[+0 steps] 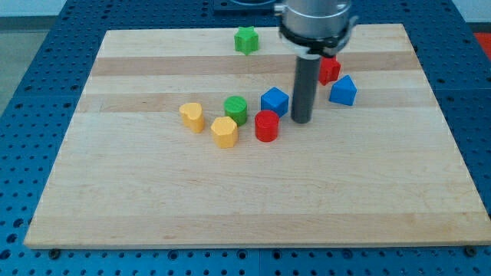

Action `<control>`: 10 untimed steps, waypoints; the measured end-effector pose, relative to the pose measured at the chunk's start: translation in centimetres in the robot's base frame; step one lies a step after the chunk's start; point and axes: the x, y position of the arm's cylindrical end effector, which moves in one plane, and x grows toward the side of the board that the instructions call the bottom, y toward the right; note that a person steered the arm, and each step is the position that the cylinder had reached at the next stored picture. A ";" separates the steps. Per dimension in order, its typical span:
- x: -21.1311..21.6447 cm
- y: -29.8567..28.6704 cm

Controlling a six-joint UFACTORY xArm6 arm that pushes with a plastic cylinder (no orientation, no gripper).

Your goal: Move the blue triangle to the left of the red star

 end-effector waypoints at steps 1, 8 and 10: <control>-0.3 4.0; -6.1 5.1; -7.1 0.9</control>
